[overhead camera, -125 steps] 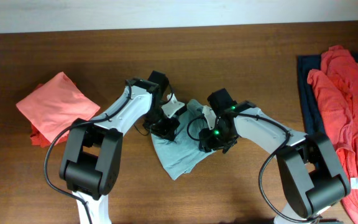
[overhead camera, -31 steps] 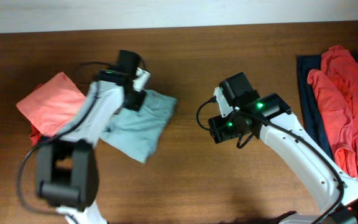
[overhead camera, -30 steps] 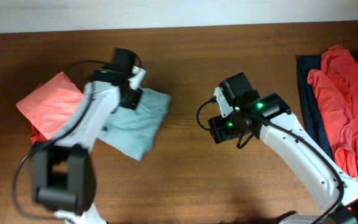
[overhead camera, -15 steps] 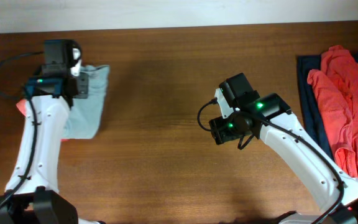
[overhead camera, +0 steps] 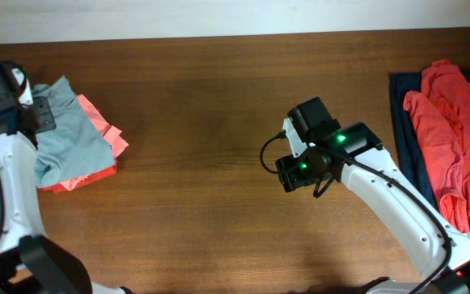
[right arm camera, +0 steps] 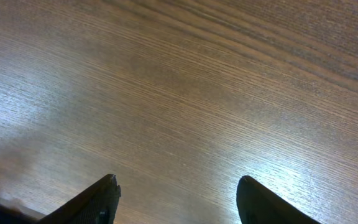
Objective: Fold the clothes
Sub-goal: 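Place the light-blue bundle onto the coral shirt and open the left gripper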
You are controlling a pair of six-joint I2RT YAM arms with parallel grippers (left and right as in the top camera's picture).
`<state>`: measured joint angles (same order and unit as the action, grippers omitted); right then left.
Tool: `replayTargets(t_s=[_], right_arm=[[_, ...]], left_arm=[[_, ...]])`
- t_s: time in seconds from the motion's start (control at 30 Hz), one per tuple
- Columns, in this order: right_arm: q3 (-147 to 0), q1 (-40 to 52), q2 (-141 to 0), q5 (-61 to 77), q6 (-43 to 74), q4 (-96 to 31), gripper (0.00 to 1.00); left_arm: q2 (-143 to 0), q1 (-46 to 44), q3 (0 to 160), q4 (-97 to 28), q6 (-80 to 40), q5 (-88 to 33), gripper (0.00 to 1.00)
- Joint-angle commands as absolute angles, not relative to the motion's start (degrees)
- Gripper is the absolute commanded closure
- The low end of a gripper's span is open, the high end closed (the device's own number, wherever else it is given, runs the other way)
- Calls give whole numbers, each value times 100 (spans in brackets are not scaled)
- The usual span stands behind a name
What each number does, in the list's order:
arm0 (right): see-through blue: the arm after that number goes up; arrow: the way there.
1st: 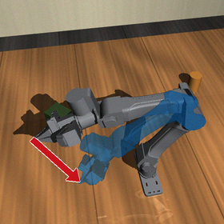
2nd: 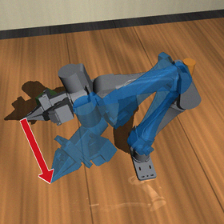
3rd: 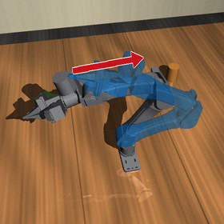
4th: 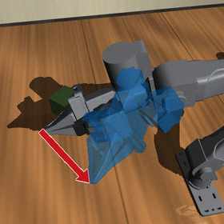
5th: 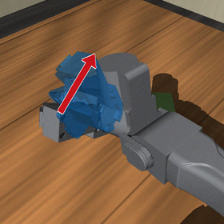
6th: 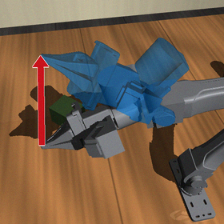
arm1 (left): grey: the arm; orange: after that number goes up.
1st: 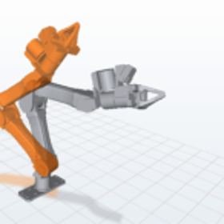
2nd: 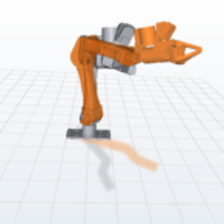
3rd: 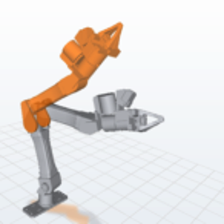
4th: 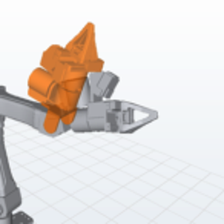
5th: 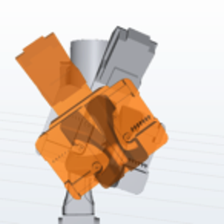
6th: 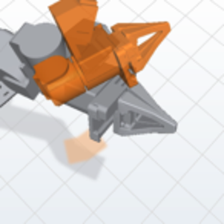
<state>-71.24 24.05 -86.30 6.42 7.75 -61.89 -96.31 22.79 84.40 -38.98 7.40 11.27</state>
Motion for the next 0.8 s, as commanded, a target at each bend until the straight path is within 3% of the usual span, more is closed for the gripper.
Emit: replayTargets(t_s=[0.0, 0.13, 0.17, 0.23, 0.27, 0.57, 0.77], right_arm=[[-7133, 2392, -8591, 532, 781, -6241, 34], [-7133, 2392, -8591, 532, 784, -6270, 34], [-7133, 2392, -8591, 532, 784, -6267, 34], [-7133, 2392, -8591, 534, 784, -6265, 34], [-7133, 2392, -8591, 534, 784, -6265, 34], [-7133, 2392, -8591, 530, 781, -6261, 34], [-7133, 2392, -8591, 530, 784, -6097, 34]], left_arm=[[-10036, 2491, 8521, -3854, 663, 770, 96], [-10230, 2672, 8521, -3815, 458, 770, 95], [-10241, 2705, 8521, -3813, 449, 766, 88], [-10243, 2766, 8521, -3817, 449, 768, 37], [-10243, 2790, 8521, -3820, 438, 768, 1], [-10082, 2941, 8534, -4012, -228, 766, 1], [-9454, 2921, 8545, -4012, -189, -189, 1]])
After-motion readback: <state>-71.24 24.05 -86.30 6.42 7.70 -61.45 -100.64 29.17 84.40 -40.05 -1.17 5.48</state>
